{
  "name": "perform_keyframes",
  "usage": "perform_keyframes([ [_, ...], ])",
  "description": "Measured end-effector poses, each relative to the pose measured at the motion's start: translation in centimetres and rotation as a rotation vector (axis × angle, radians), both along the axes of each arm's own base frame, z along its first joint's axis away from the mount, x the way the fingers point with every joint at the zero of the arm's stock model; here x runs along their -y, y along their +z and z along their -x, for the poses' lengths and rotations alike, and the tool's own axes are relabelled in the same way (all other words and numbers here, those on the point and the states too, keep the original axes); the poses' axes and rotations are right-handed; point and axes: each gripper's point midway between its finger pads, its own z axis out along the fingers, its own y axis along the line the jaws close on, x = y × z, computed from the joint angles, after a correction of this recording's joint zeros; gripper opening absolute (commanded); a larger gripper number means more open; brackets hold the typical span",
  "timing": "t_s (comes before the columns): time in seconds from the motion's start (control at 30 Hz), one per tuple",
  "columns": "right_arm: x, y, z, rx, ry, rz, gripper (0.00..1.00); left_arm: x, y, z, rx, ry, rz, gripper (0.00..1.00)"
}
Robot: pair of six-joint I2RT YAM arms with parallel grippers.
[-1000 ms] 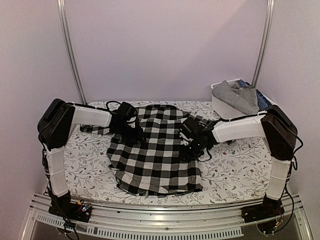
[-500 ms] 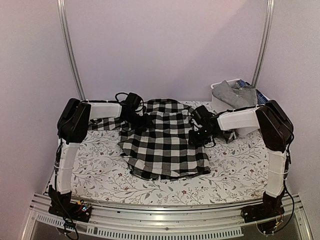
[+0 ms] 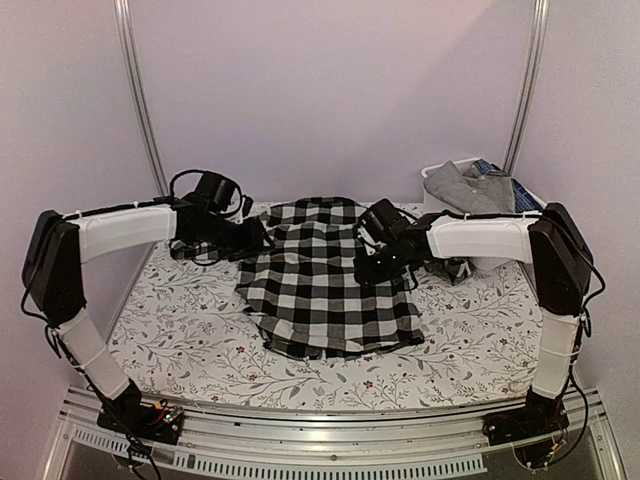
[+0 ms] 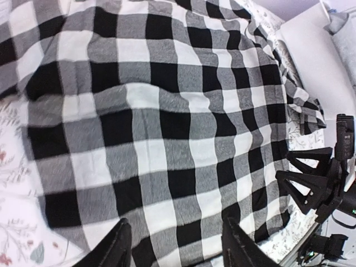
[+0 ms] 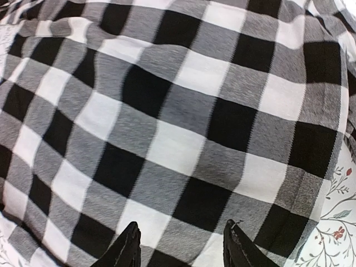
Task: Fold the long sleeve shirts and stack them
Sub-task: Move the flattened shirt to the center of the board, then smooth out the corner of the shirt at the center of the board.
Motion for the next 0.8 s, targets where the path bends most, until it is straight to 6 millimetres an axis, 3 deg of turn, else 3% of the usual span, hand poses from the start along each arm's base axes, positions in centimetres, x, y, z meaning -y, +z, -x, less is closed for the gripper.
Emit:
perform_keyframes([
  [0.07,-1.1,1.4,0.6,0.024,0.031,-0.018,0.5,-1.7,0.8,2.3,0.018,0.028,-0.001,0.38],
  [0.13,-1.8,2.1,1.2,0.034,0.054,-0.03,0.5,-3.2,-0.1,4.8,0.0,0.052,-0.009,0.35],
  [0.27,-1.7,2.2,1.6,0.032,0.071,-0.033,0.5,-5.6,-4.7,8.8,-0.106,0.094,-0.058,0.35],
  [0.37,-1.2,1.7,2.0,0.016,0.073,-0.022,0.5,-6.7,-7.5,10.8,-0.176,0.111,-0.092,0.35],
  [0.8,-0.3,1.1,2.8,-0.004,0.062,-0.009,0.5,-6.5,-10.7,9.5,-0.21,0.166,-0.093,0.28],
])
